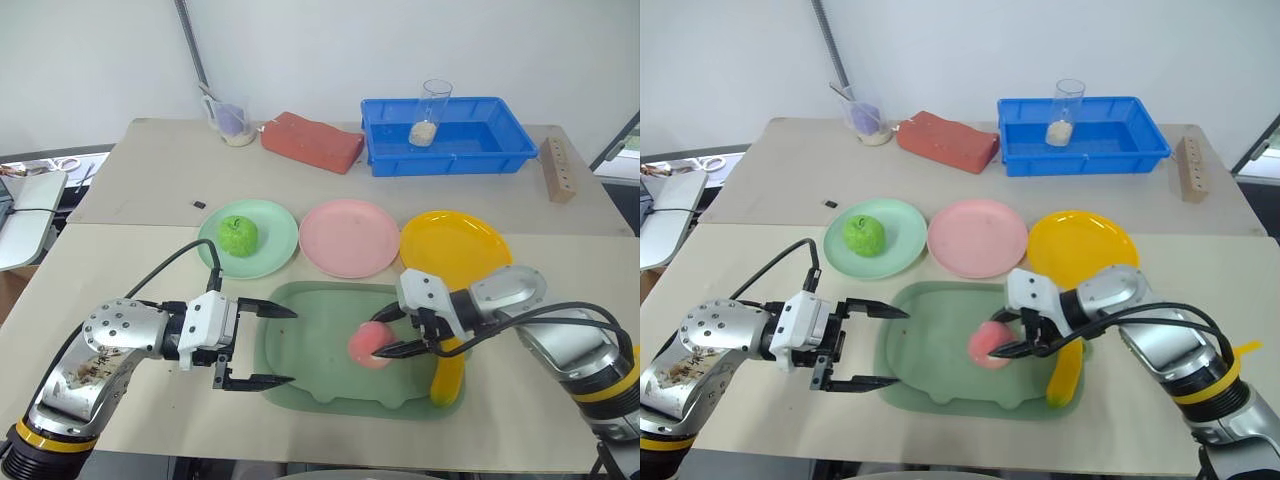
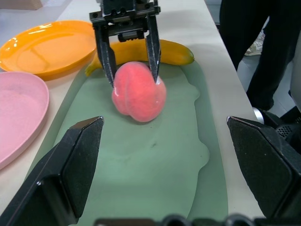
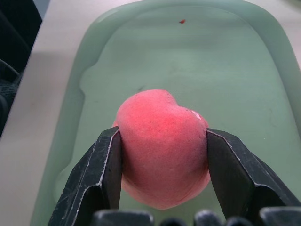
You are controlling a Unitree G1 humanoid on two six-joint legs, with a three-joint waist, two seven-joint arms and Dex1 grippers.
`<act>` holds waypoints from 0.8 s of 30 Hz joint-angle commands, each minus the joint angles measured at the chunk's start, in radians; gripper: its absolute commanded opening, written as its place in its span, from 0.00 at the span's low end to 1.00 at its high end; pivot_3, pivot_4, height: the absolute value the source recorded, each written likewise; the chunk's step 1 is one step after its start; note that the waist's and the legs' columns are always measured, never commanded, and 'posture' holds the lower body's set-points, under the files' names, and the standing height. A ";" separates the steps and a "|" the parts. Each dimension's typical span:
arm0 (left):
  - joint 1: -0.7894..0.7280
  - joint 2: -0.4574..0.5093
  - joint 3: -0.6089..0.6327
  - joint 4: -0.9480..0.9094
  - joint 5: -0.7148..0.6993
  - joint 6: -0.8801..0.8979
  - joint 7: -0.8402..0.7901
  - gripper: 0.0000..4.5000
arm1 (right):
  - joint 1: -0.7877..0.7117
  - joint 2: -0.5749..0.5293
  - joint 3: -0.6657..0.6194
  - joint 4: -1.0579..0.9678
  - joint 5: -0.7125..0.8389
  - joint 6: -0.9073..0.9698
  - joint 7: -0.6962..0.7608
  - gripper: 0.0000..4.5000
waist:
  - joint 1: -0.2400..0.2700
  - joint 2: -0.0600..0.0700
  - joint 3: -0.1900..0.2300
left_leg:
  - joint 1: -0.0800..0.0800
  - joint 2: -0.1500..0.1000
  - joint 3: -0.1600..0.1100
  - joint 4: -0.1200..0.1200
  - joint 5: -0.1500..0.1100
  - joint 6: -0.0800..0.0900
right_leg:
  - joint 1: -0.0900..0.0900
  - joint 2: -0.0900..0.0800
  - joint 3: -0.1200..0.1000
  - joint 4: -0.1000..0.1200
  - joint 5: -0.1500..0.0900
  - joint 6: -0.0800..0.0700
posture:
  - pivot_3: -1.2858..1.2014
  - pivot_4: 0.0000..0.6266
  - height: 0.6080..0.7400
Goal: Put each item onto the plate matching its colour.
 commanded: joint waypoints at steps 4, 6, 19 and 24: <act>-0.135 -0.070 0.037 0.073 -0.026 0.074 0.153 1.00 | -0.211 0.119 -0.108 0.160 0.044 0.081 -0.099 0.50 | -0.001 0.000 0.000 | 0.001 0.000 0.000 0.000 0.000 0.000 | 0.000 0.000 0.000 0.001 0.000 0.000 | 0.52 0.24 1.00; -0.181 -0.106 0.047 0.104 -0.032 0.116 0.219 1.00 | -0.281 0.174 -0.105 0.272 -0.009 0.052 -0.163 0.50 | -0.001 0.000 0.000 | 0.001 0.000 0.000 0.001 0.000 0.000 | 0.000 0.001 0.000 0.001 0.000 0.000 | 0.52 0.24 1.00; -0.233 -0.185 0.056 0.195 0.032 0.185 0.407 1.00 | -0.672 0.513 -0.112 1.183 -0.268 -0.250 -0.459 0.61 | -0.003 0.000 -0.001 | 0.001 0.000 -0.001 0.000 0.000 0.001 | 0.004 0.002 0.000 0.004 0.001 -0.001 | 0.52 0.24 1.00; -0.222 -0.181 0.073 0.188 0.018 0.200 0.423 1.00 | -0.721 0.523 -0.139 1.288 -0.283 -0.301 -0.429 0.99 | -0.001 0.001 -0.001 | 0.001 0.000 -0.001 0.000 0.000 0.001 | 0.004 0.002 0.000 0.004 0.001 -0.001 | 0.52 0.24 1.00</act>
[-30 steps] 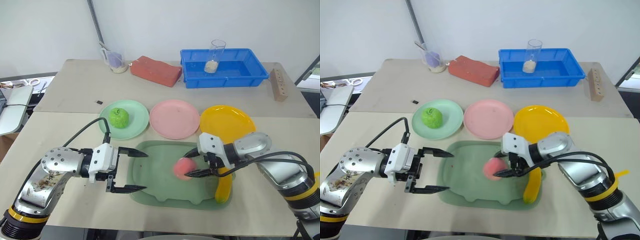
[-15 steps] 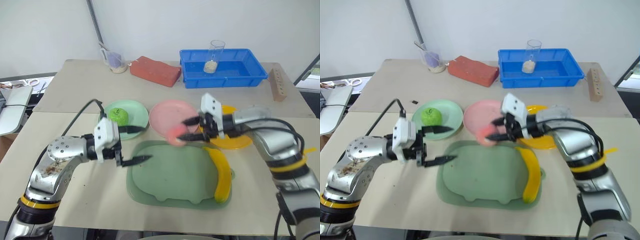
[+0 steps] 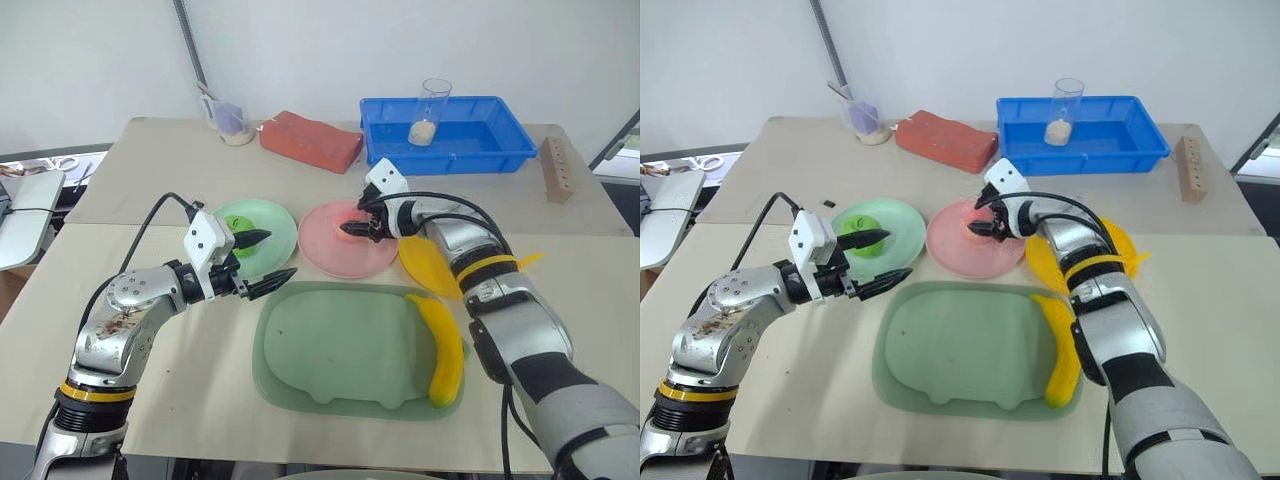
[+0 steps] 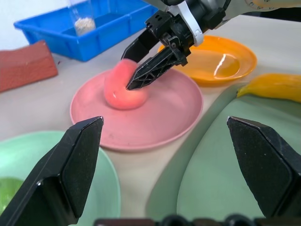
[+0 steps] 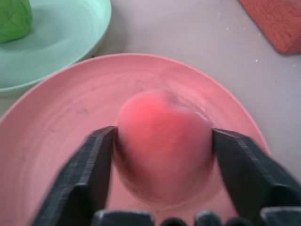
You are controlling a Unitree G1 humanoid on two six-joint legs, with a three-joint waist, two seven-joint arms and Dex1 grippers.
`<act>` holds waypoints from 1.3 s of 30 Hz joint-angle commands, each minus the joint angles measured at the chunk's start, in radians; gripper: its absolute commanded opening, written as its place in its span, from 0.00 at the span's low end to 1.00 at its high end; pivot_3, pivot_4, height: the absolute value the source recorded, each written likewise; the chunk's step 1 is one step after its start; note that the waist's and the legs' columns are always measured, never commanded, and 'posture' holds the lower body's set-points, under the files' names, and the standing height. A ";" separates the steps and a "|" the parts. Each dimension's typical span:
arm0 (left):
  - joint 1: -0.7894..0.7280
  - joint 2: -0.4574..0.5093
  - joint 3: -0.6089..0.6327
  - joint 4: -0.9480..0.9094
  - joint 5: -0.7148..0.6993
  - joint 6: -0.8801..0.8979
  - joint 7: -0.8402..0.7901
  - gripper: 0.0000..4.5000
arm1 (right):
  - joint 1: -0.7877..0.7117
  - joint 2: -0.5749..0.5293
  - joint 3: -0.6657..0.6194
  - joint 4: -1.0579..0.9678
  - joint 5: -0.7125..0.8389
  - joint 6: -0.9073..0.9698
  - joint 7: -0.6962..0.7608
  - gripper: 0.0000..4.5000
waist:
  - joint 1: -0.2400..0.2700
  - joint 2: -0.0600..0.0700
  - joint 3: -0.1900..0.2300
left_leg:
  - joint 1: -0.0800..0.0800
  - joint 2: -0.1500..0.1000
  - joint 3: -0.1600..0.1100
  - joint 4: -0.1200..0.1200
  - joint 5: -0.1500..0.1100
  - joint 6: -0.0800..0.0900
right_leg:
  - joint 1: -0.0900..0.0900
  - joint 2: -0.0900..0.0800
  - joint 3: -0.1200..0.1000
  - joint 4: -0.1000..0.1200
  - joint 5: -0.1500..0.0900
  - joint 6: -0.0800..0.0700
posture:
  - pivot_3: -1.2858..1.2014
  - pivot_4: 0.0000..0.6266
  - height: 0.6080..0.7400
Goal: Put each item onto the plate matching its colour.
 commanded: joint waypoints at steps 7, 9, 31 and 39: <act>0.009 0.006 0.030 -0.038 -0.013 0.003 0.014 1.00 | 0.011 -0.102 -0.088 -0.214 0.037 0.058 0.135 0.99 | -0.001 0.001 0.000 | 0.000 0.000 0.000 0.000 0.000 0.000 | 0.000 0.000 0.000 0.000 0.000 0.000 | 0.52 0.24 1.00; 0.009 0.009 0.024 -0.041 -0.021 0.003 0.000 1.00 | 0.072 -0.156 -0.112 -0.404 0.074 0.154 0.175 0.99 | 0.004 0.001 0.000 | -0.001 0.000 0.000 0.000 0.000 0.000 | 0.000 0.000 0.000 0.000 0.000 0.000 | 0.52 0.24 1.00; 0.011 0.035 -0.165 -0.117 0.017 -0.274 -0.362 1.00 | 1.163 -0.486 -0.513 -1.672 0.418 0.737 0.017 0.99 | -0.002 -0.002 0.001 | 0.001 -0.001 -0.001 0.003 0.000 0.000 | 0.002 -0.002 -0.001 -0.007 -0.001 0.001 | 0.52 0.24 1.00; 0.022 0.032 -0.161 -0.127 0.018 -0.285 -0.359 1.00 | 1.196 -0.428 -0.514 -1.680 0.374 0.694 -0.114 0.99 | -0.002 -0.002 0.000 | -0.001 -0.001 -0.001 0.002 0.000 0.000 | 0.000 -0.002 -0.001 -0.007 -0.001 0.002 | 0.52 0.24 1.00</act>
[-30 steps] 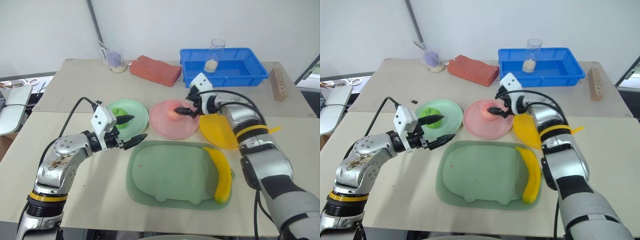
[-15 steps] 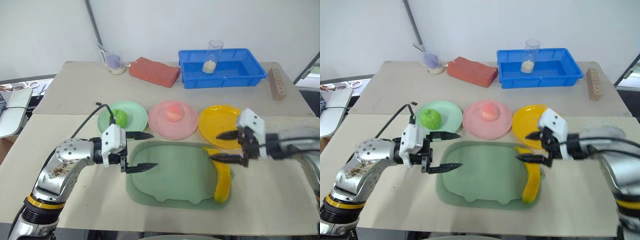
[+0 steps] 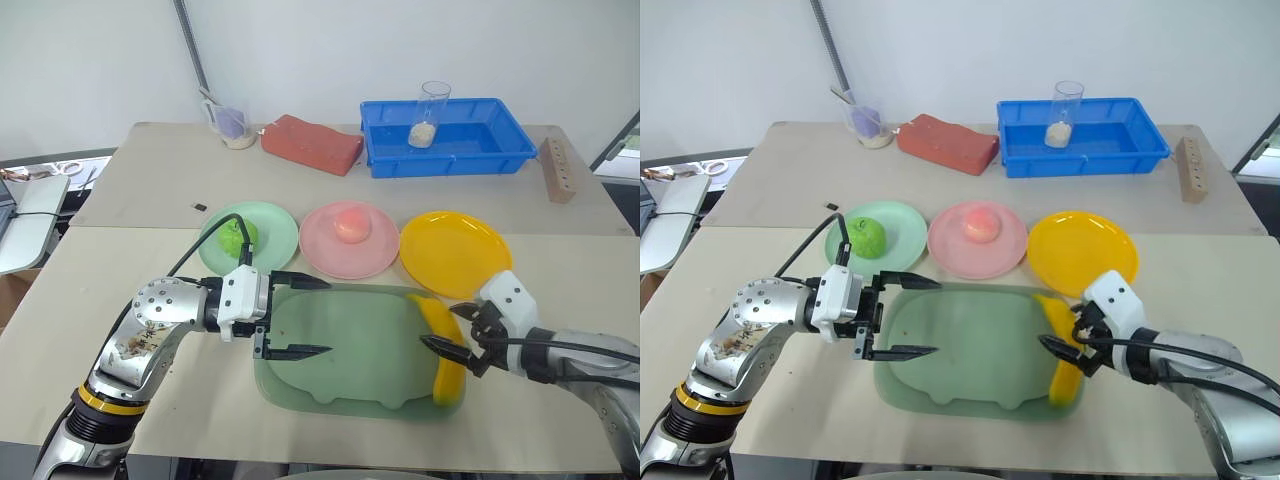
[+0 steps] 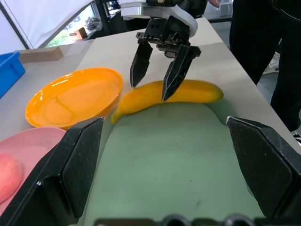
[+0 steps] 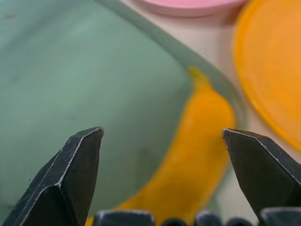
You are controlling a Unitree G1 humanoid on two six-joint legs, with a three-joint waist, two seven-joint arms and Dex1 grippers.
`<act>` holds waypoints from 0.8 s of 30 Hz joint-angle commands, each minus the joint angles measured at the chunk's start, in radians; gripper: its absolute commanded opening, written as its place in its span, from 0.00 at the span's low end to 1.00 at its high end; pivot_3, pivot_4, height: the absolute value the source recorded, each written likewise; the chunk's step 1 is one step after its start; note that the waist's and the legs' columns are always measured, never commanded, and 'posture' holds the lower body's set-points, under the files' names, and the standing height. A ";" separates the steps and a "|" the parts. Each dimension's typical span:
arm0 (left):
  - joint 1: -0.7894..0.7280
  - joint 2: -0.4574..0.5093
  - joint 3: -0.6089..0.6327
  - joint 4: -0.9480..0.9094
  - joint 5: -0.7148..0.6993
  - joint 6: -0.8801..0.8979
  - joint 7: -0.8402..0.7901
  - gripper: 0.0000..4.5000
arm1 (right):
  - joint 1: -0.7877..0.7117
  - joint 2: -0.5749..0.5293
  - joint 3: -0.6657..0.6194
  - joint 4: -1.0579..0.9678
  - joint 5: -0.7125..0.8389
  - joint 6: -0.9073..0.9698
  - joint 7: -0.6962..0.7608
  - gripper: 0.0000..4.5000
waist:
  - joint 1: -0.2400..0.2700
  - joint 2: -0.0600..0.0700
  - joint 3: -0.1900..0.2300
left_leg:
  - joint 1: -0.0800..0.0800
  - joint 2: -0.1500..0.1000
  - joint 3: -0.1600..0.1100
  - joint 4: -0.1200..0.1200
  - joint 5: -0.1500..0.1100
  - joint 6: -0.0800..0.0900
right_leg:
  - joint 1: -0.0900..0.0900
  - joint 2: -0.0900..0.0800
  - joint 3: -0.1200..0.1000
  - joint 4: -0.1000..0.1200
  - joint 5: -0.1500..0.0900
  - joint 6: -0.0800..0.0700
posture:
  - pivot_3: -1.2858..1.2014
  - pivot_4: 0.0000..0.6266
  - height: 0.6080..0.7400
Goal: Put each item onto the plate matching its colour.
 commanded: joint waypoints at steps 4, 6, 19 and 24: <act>0.009 0.003 0.018 -0.030 -0.001 -0.019 0.016 1.00 | 0.004 0.013 -0.045 -0.027 0.013 -0.037 -0.045 0.99 | 0.000 0.000 0.000 | 0.000 0.000 0.000 0.000 0.000 0.000 | 0.000 0.000 0.000 0.000 0.000 0.000 | 0.52 0.24 1.00; 0.008 0.001 0.017 -0.031 0.000 -0.020 0.022 1.00 | 0.012 -0.005 -0.023 -0.010 0.000 -0.041 -0.047 0.99 | 0.002 0.000 0.000 | 0.000 0.000 0.000 0.000 0.000 0.000 | 0.000 0.000 0.000 0.000 0.000 0.000 | 0.52 0.24 1.00; 0.031 0.015 0.020 -0.060 -0.014 -0.017 0.015 1.00 | 0.036 -0.063 0.046 0.008 -0.009 -0.028 -0.043 0.66 | 0.003 0.000 0.000 | 0.000 0.000 0.000 0.001 0.000 0.000 | 0.001 0.000 0.000 0.000 0.000 0.000 | 0.52 0.24 1.00; 0.033 0.017 0.022 -0.059 -0.021 -0.013 0.013 1.00 | 0.032 -0.111 0.044 0.007 0.008 -0.063 0.008 0.30 | 0.002 0.000 0.000 | 0.000 0.000 0.000 0.001 0.000 0.000 | 0.001 0.000 0.000 0.000 0.000 0.000 | 0.52 0.24 1.00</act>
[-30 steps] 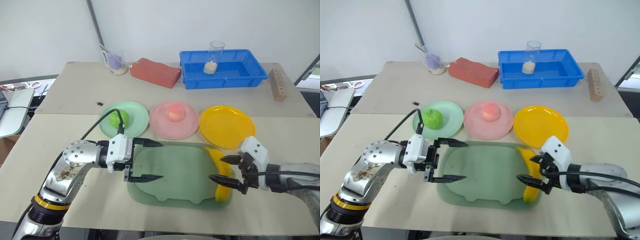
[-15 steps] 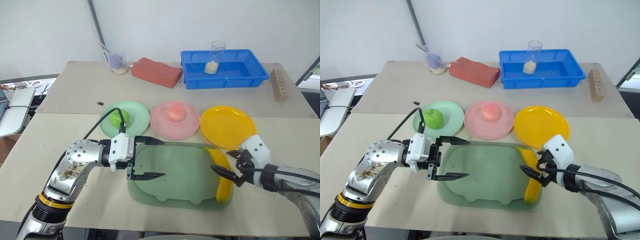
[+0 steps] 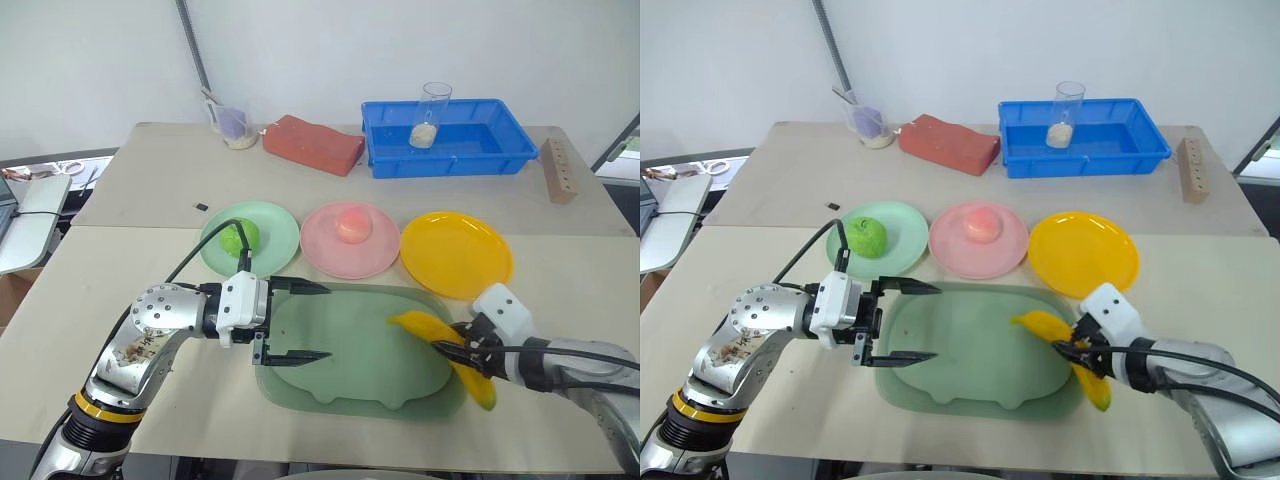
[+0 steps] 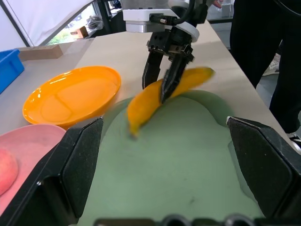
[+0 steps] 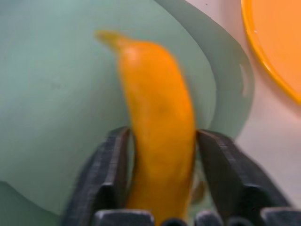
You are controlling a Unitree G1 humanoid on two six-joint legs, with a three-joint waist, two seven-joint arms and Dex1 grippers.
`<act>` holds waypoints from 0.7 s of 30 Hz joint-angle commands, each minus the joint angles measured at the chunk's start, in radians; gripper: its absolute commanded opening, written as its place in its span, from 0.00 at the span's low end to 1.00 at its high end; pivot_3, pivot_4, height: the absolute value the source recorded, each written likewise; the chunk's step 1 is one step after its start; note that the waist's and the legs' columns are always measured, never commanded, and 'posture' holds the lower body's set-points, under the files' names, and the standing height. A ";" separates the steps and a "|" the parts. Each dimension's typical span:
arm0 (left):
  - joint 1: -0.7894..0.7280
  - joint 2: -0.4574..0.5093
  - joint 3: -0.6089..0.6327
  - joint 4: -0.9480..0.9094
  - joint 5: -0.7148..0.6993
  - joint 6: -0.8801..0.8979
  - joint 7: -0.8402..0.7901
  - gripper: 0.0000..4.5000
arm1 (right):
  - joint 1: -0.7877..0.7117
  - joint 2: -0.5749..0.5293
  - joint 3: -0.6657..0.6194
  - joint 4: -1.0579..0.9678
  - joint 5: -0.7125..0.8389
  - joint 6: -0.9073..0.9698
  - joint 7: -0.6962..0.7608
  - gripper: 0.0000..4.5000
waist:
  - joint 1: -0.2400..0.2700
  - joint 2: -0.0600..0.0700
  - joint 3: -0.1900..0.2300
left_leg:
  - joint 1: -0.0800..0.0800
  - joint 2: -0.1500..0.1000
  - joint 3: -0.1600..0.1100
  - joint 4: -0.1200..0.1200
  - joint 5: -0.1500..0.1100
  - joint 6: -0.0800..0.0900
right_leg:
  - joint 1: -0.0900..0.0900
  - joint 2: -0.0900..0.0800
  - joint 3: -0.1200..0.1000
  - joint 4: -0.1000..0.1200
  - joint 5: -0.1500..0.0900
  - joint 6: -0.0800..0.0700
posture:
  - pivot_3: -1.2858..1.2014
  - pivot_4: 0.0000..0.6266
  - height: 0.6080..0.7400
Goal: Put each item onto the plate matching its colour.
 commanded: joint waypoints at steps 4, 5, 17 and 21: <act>-0.056 0.006 0.051 -0.013 -0.076 0.075 0.025 1.00 | -0.125 -0.074 -0.086 -0.023 0.200 -0.002 0.187 0.28 | -0.002 0.000 0.000 | 0.000 0.000 0.000 0.000 0.000 0.000 | 0.000 0.000 0.000 0.000 0.000 0.000 | 0.52 0.24 1.00; -0.077 0.001 0.061 -0.004 -0.093 0.105 0.043 1.00 | -0.169 -0.095 -0.096 -0.002 0.228 -0.001 0.215 0.28 | -0.003 0.000 0.001 | 0.000 0.000 0.000 0.000 0.000 0.000 | 0.000 0.000 0.000 0.001 0.000 0.000 | 0.52 0.24 1.00; -0.288 -0.127 0.055 0.133 -0.088 0.229 0.200 1.00 | -0.753 -0.035 0.238 0.824 -0.148 -0.300 0.120 0.28 | -0.003 0.001 0.001 | 0.000 -0.001 -0.001 0.002 -0.001 0.003 | 0.007 0.000 0.001 -0.001 0.000 0.001 | 0.52 0.24 1.00; -0.282 -0.139 0.049 0.137 -0.071 0.220 0.197 1.00 | -0.868 0.034 0.300 1.082 -0.238 -0.419 0.144 0.59 | -0.007 0.002 0.001 | 0.001 -0.002 -0.001 0.001 -0.001 0.003 | 0.007 0.001 0.002 0.000 0.000 0.001 | 0.52 0.24 1.00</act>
